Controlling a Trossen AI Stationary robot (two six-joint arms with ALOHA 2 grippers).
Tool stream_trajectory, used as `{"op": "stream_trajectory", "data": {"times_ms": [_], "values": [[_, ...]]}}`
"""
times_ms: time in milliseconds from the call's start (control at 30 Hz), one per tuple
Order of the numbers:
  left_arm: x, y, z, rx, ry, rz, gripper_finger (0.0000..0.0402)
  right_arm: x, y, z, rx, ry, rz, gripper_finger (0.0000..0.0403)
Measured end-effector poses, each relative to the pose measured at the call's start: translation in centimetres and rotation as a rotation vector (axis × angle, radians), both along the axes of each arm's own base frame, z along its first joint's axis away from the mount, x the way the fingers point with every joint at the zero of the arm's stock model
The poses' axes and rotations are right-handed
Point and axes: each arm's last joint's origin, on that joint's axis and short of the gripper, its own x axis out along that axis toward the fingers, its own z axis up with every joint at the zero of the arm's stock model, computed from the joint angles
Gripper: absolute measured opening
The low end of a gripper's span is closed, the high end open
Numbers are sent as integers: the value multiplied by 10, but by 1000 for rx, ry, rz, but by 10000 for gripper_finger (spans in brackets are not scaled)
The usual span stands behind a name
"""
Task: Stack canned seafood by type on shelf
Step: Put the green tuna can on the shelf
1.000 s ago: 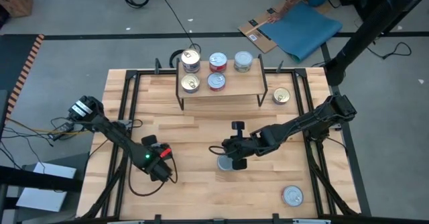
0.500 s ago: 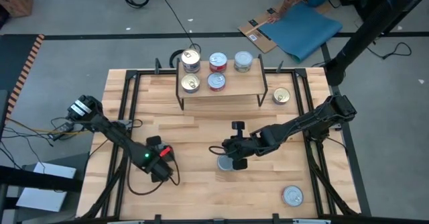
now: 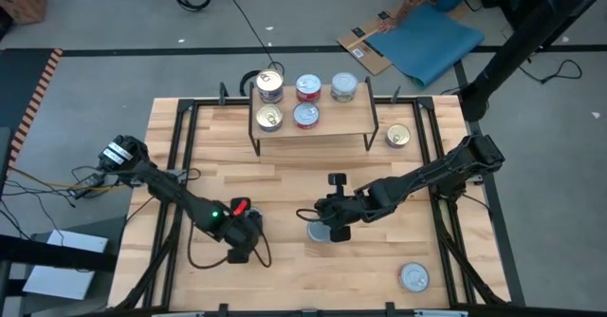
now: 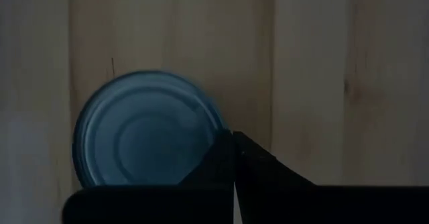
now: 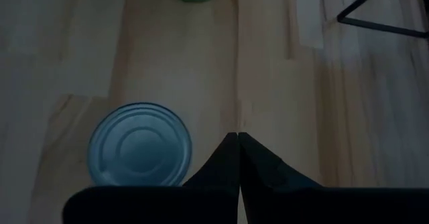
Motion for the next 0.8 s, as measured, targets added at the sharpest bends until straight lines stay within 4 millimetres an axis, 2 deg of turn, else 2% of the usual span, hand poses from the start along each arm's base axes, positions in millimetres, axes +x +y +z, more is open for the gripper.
{"op": "stream_trajectory", "data": {"times_ms": [233,367,467,633,800], "values": [[10,3,4,-8,-70,-70,1,0,11,2,31,-44,14,11],[1,11,14,71,-71,-47,0,1,16,1,98,-75,13,11],[-14,23,22,124,-92,27,0,4,18,-5,144,-126,23,11],[-34,45,22,43,-191,127,0,4,18,-20,175,-182,59,11],[-35,70,10,-73,-134,232,8,4,17,-25,184,-210,57,11]]}}
